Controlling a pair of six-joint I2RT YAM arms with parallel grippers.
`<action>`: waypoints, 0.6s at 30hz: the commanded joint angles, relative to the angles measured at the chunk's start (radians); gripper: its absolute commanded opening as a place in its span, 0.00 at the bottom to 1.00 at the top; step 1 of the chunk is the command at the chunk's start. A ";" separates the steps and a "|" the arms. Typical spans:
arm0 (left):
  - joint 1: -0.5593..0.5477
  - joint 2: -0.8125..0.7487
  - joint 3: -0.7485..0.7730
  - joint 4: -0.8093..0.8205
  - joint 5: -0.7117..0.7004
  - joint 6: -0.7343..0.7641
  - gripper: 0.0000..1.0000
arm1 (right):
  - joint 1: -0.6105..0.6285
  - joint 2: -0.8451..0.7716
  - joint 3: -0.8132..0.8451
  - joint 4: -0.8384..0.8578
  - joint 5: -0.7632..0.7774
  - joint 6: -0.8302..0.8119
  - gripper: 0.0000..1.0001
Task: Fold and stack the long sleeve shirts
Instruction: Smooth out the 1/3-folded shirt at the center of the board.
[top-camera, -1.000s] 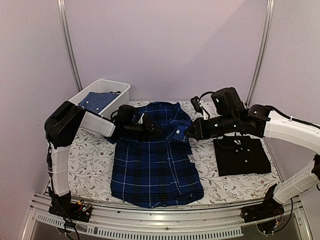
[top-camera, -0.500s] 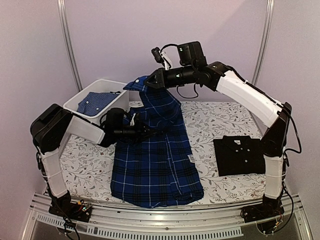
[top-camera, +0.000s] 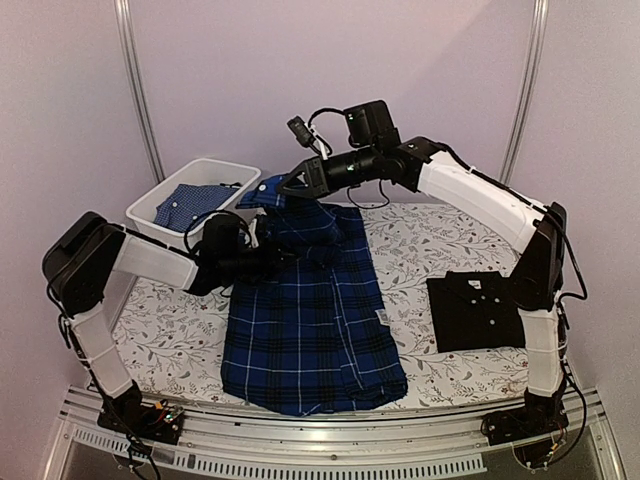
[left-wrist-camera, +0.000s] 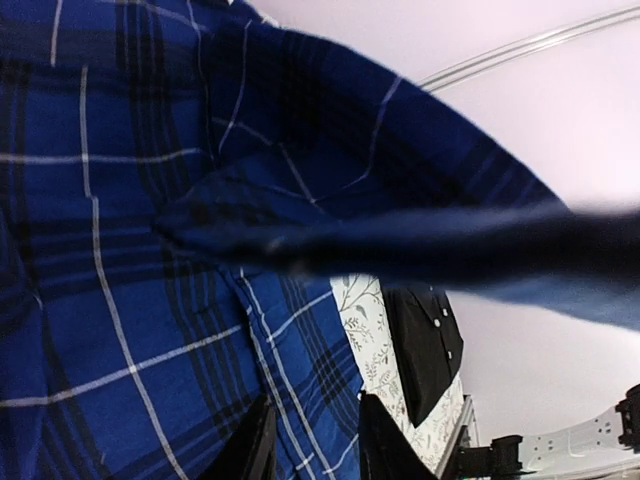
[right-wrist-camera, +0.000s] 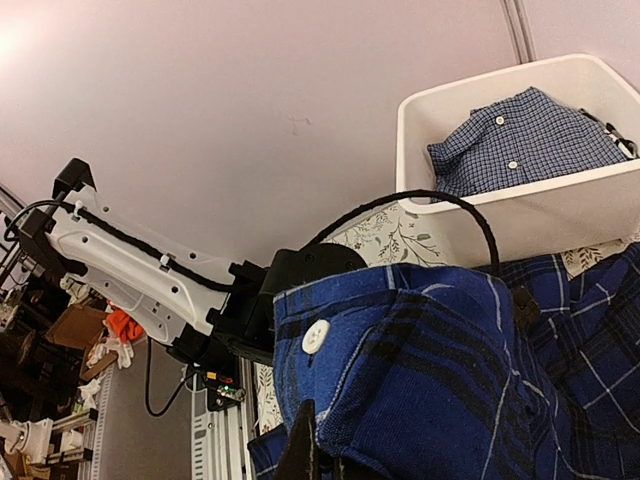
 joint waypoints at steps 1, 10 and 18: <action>0.014 -0.078 -0.019 -0.015 -0.134 0.223 0.29 | -0.002 -0.050 -0.025 0.080 -0.109 -0.006 0.00; 0.023 -0.110 -0.095 0.193 -0.186 0.521 0.35 | -0.001 -0.081 -0.063 0.093 -0.137 -0.019 0.00; 0.024 -0.047 -0.190 0.543 0.016 0.757 0.38 | -0.001 -0.142 -0.151 0.136 -0.180 -0.039 0.00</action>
